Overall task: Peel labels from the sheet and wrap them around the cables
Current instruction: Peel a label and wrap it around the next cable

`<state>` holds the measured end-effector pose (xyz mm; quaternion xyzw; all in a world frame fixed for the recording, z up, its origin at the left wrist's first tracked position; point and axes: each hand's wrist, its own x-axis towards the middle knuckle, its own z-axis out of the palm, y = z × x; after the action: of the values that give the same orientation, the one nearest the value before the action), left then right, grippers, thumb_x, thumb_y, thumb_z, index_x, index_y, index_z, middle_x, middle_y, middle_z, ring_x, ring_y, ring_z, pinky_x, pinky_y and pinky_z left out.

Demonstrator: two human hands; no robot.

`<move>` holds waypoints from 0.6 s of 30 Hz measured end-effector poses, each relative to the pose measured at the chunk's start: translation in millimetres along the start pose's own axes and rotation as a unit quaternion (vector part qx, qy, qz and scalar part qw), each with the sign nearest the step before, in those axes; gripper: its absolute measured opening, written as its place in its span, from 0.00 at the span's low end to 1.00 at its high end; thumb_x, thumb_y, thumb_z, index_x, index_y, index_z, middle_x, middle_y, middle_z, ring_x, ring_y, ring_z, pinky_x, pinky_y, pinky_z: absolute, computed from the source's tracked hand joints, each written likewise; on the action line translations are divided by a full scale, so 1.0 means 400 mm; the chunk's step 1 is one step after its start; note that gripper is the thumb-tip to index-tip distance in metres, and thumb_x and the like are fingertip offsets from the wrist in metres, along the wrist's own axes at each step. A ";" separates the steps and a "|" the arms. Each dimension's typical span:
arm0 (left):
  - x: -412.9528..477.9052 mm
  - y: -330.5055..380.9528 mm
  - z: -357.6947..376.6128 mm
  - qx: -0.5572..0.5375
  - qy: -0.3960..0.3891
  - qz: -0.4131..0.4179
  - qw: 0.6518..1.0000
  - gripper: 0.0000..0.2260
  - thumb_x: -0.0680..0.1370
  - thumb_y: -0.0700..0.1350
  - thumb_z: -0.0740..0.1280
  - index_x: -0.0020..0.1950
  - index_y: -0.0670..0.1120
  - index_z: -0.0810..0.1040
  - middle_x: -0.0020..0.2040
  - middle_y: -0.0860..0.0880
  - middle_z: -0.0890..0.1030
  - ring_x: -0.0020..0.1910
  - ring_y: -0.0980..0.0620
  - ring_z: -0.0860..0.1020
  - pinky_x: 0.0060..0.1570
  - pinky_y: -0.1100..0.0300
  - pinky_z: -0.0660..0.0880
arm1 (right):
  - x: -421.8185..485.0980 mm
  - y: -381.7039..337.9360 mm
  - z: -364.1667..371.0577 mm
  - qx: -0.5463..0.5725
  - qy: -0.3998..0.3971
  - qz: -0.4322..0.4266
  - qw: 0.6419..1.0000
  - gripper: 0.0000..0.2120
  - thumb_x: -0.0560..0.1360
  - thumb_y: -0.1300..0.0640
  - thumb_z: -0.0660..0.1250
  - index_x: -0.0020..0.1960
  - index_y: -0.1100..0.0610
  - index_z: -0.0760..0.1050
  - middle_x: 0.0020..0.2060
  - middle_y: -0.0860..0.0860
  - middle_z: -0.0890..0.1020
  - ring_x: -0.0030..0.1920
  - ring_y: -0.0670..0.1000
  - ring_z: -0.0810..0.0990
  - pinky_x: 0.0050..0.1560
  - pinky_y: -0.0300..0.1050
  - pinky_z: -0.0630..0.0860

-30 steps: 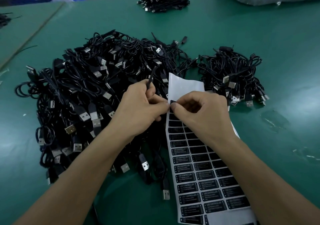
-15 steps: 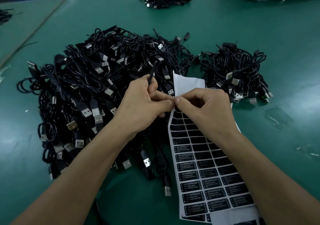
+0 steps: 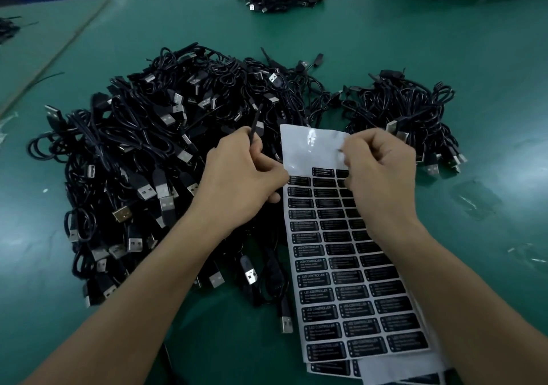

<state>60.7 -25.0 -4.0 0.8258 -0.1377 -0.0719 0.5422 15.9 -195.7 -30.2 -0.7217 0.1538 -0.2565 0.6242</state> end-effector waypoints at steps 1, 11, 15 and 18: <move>-0.001 0.000 0.002 0.014 0.012 0.008 1.000 0.19 0.68 0.37 0.71 0.38 0.50 0.61 0.38 0.47 0.85 0.31 0.51 0.84 0.38 0.40 0.82 | -0.001 -0.001 0.001 0.007 0.012 -0.004 1.000 0.11 0.76 0.62 0.65 0.36 0.52 0.76 0.27 0.46 0.73 0.28 0.46 0.67 0.29 0.44 0.66; -0.004 0.039 0.006 -0.136 -0.008 -0.014 0.991 0.19 0.77 0.39 0.71 0.39 0.48 0.60 0.37 0.45 0.85 0.35 0.48 0.85 0.27 0.61 0.76 | -0.037 -0.008 0.016 -0.163 0.007 -0.325 0.931 0.04 0.77 0.64 0.70 0.44 0.62 0.83 0.36 0.46 0.80 0.34 0.43 0.74 0.38 0.28 0.69; -0.005 0.042 -0.001 -0.174 -0.017 -0.013 0.984 0.20 0.77 0.37 0.71 0.39 0.49 0.59 0.29 0.52 0.81 0.37 0.50 0.86 0.28 0.63 0.76 | -0.042 -0.001 0.015 -0.169 -0.082 -0.344 0.920 0.03 0.76 0.63 0.73 0.48 0.61 0.85 0.35 0.51 0.83 0.33 0.45 0.76 0.37 0.35 0.72; -0.004 0.039 -0.002 -0.182 -0.021 -0.007 0.983 0.21 0.76 0.34 0.71 0.39 0.49 0.60 0.28 0.51 0.81 0.34 0.54 0.84 0.29 0.63 0.77 | -0.041 -0.003 0.013 -0.148 -0.116 -0.317 0.930 0.04 0.74 0.62 0.75 0.49 0.60 0.86 0.35 0.49 0.83 0.33 0.43 0.75 0.37 0.31 0.71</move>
<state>57.2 -29.7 10.5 0.7122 -0.1284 -0.1172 0.6801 5.2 -182.1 -32.6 -0.8416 -0.1206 -0.3299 0.4104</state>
